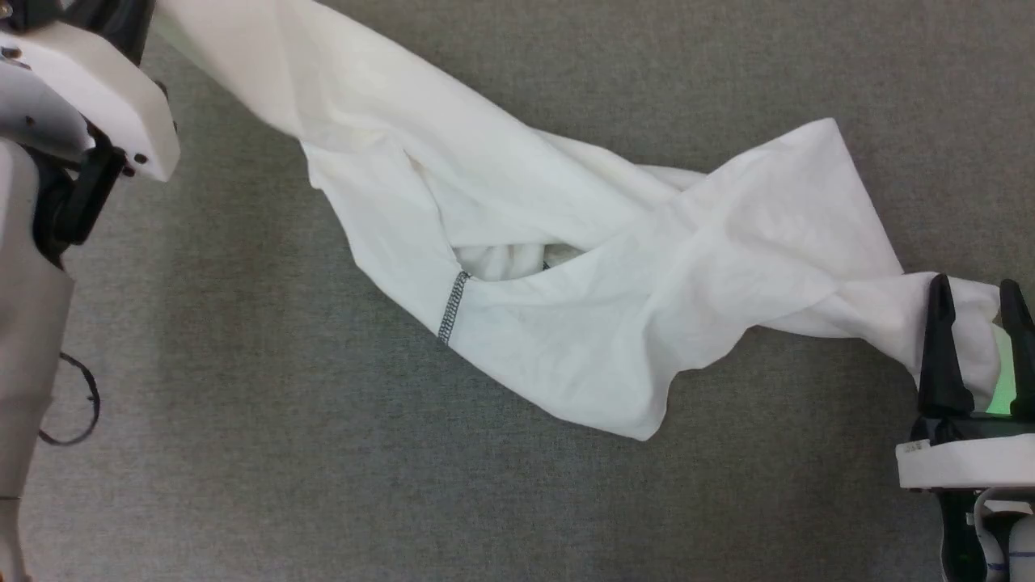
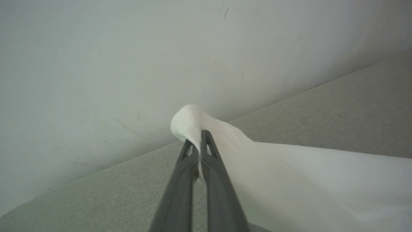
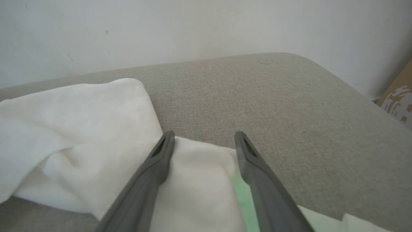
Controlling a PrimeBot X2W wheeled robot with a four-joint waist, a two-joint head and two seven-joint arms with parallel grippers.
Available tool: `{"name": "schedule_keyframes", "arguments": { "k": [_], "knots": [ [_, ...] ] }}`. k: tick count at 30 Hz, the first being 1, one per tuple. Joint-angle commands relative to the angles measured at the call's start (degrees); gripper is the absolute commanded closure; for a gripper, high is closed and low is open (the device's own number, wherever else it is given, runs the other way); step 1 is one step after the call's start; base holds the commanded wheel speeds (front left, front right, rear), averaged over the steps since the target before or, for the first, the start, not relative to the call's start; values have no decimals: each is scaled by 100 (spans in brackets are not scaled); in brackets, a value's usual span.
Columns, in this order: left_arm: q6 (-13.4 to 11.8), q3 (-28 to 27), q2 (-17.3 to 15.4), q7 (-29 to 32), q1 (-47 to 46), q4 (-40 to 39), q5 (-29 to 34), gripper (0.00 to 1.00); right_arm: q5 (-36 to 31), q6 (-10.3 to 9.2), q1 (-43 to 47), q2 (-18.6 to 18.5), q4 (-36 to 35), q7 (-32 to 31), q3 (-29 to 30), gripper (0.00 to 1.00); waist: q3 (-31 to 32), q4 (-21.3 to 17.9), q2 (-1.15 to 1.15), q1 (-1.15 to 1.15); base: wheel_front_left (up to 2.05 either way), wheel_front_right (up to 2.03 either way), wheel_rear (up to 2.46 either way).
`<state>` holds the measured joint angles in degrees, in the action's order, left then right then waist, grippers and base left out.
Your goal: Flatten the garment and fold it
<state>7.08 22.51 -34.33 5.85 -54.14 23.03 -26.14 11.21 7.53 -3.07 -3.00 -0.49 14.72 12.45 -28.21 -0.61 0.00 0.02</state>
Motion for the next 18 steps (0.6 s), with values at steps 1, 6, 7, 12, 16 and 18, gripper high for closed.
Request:
{"name": "schedule_keyframes", "arguments": {
  "k": [1,6,7,12,16,18],
  "knots": [
    [-48,-13,109,-111,-8,251,-42,76,-45,-4,-104,13,-24,20,-15,0,-330,-165,0,-2,0,0,0],
    [-119,-88,345,-384,-64,762,-183,0,-110,-4,-169,13,-28,-23,-15,0,-348,-84,0,-2,0,0,0],
    [-123,-119,384,-436,-92,825,-227,0,-130,-4,-180,13,-23,-32,-9,0,-315,-56,0,-2,0,0,0],
    [-135,-207,517,-598,-221,974,-377,0,-155,-4,-171,13,59,-63,-20,0,49,82,0,-2,0,0,0],
    [-114,-242,611,-659,-240,850,-522,0,-127,-4,-88,13,164,-71,-38,0,490,181,0,-2,0,0,0],
    [-108,-269,631,-686,-185,705,-597,0,-107,-4,-33,13,205,-75,-42,0,720,212,0,-2,0,0,0]
  ]
}}
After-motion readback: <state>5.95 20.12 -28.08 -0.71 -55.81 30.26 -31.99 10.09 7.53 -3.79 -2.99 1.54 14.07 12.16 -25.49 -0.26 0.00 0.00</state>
